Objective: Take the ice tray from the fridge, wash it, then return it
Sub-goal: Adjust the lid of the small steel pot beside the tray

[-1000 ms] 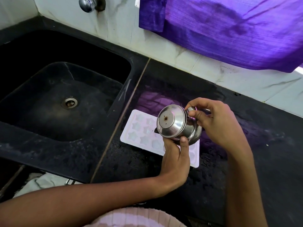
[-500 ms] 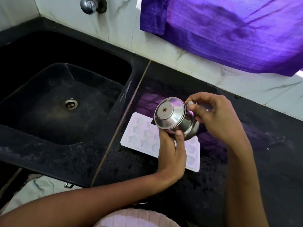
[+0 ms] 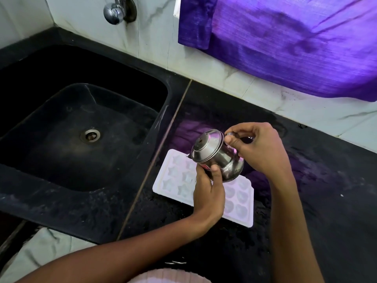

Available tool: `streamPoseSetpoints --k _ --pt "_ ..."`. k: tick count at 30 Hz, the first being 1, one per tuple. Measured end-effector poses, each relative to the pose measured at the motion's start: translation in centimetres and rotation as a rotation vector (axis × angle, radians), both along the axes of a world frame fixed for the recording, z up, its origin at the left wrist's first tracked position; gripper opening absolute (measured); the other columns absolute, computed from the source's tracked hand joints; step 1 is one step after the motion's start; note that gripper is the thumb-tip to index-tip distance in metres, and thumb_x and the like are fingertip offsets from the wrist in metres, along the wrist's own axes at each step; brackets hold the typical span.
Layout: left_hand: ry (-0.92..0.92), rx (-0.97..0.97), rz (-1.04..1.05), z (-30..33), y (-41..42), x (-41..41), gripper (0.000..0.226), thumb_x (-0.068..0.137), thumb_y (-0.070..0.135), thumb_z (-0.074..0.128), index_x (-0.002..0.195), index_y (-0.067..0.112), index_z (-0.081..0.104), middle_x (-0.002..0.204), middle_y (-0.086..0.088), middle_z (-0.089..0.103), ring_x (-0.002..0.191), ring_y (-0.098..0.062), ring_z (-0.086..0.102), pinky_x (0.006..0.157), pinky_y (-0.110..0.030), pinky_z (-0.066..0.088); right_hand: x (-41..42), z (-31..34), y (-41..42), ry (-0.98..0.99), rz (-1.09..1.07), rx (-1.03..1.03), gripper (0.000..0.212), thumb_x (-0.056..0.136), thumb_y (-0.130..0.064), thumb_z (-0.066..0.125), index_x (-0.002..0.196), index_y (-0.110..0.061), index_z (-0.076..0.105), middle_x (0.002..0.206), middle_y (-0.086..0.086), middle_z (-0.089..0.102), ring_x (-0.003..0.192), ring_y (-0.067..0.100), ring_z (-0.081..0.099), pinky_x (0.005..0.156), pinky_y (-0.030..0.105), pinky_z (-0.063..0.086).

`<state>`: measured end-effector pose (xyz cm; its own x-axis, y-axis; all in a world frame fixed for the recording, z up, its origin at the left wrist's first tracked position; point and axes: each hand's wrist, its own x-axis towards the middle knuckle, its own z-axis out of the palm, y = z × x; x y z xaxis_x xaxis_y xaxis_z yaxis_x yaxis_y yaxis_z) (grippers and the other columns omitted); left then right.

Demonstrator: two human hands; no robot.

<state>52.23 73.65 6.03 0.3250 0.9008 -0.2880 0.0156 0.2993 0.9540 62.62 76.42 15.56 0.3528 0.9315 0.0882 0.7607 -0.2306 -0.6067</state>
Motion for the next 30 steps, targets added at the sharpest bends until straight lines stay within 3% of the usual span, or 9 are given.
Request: streamPoseSetpoints --k 3,9,16,21,30 --pt "-0.002 -0.012 0.004 0.0 0.2 0.1 0.045 0.094 0.051 0.025 0.131 0.028 0.037 0.126 0.009 0.057 0.111 -0.011 0.055 0.100 -0.036 0.043 -0.2 0.2 0.2 -0.004 -0.002 -0.002 0.005 0.079 -0.023 0.073 0.083 -0.027 0.073 0.076 -0.014 0.069 0.077 -0.002 0.064 0.069 0.015 0.046" --pt "-0.023 -0.031 0.015 0.1 0.4 0.0 0.036 0.097 0.046 0.026 0.127 0.030 0.038 0.122 0.013 0.056 0.107 -0.005 0.053 0.095 -0.025 0.038 -0.6 0.3 0.6 0.002 -0.014 -0.008 0.007 0.077 -0.025 0.075 0.082 -0.029 0.072 0.074 -0.019 0.066 0.078 -0.006 0.062 0.069 0.011 0.043" --pt "-0.007 0.017 0.011 0.1 0.3 -0.1 0.037 0.094 0.049 0.027 0.128 0.035 0.034 0.127 0.014 0.055 0.111 -0.005 0.053 0.094 -0.025 0.039 -0.8 0.5 0.4 0.059 -0.015 0.011 0.011 0.079 -0.016 0.073 0.081 -0.027 0.072 0.077 -0.011 0.069 0.072 0.007 0.063 0.074 0.038 0.055" --pt "0.020 0.101 0.020 0.2 0.1 -0.1 0.064 0.086 0.059 0.024 0.141 0.025 0.030 0.133 0.013 0.054 0.111 -0.005 0.053 0.094 -0.026 0.040 -1.1 0.5 -0.2 0.089 -0.037 0.035 0.013 0.083 -0.012 0.069 0.081 -0.025 0.071 0.076 -0.012 0.069 0.072 0.007 0.063 0.075 0.043 0.055" --pt "0.038 0.076 0.038 0.2 -1.2 -0.2 0.057 0.089 0.062 0.018 0.132 0.028 0.032 0.131 0.011 0.055 0.115 -0.018 0.056 0.097 -0.042 0.044 -2.1 0.3 -0.7 0.023 0.003 -0.001 0.015 0.082 -0.015 0.068 0.080 -0.029 0.070 0.077 -0.015 0.067 0.076 -0.002 0.060 0.069 0.017 0.045"
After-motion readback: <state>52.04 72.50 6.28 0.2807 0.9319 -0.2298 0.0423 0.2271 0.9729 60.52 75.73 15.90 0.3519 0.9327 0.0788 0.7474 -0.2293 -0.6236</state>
